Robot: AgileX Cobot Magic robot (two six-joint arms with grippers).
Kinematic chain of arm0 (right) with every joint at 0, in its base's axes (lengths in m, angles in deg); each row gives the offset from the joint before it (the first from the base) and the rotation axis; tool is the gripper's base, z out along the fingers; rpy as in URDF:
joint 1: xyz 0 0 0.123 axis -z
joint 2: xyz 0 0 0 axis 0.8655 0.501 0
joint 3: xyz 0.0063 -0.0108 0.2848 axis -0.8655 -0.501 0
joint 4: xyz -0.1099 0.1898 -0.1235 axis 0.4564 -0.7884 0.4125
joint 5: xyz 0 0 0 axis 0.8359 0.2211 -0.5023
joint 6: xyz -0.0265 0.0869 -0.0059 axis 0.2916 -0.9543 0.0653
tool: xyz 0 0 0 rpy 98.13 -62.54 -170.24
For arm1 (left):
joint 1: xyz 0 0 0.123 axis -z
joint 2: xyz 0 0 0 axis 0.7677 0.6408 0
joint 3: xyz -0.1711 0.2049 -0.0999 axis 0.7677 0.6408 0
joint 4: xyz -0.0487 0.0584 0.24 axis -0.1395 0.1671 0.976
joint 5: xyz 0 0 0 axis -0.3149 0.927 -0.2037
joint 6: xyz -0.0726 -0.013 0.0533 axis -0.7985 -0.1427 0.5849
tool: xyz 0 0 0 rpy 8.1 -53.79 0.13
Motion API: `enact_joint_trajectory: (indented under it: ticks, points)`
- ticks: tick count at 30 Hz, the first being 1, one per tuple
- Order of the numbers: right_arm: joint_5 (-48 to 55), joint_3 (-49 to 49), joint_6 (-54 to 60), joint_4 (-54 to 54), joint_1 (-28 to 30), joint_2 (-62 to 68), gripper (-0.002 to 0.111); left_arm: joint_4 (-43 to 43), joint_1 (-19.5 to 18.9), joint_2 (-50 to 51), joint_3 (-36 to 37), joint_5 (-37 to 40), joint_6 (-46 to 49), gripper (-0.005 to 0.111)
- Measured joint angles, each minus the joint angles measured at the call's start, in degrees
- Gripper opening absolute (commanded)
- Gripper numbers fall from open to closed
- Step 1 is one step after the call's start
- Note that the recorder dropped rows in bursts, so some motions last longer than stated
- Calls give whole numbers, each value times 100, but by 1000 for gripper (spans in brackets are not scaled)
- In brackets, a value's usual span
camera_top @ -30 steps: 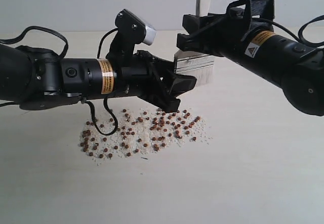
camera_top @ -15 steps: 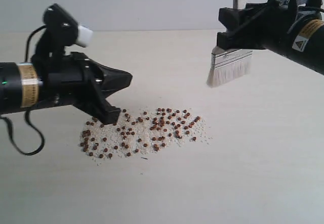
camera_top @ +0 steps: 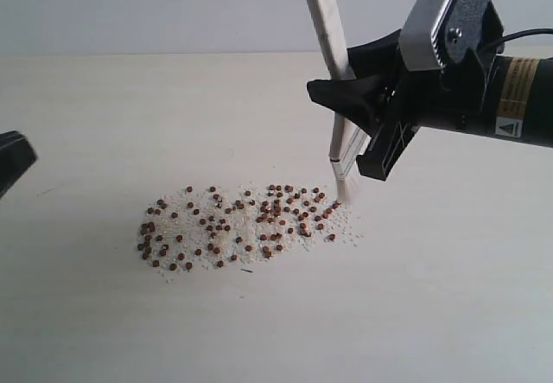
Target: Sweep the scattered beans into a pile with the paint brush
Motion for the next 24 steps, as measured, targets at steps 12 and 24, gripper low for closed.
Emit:
enact_joint_trajectory:
  ticks: [12,24]
  points:
    - [-1924,202,-63,-230,0,1039,0,-1276,-108,-3417,358,1564,839,0]
    - [-2280,512,-343,-233,0,1466,0,-1693,-1345,-3828,324,3130,1235,0]
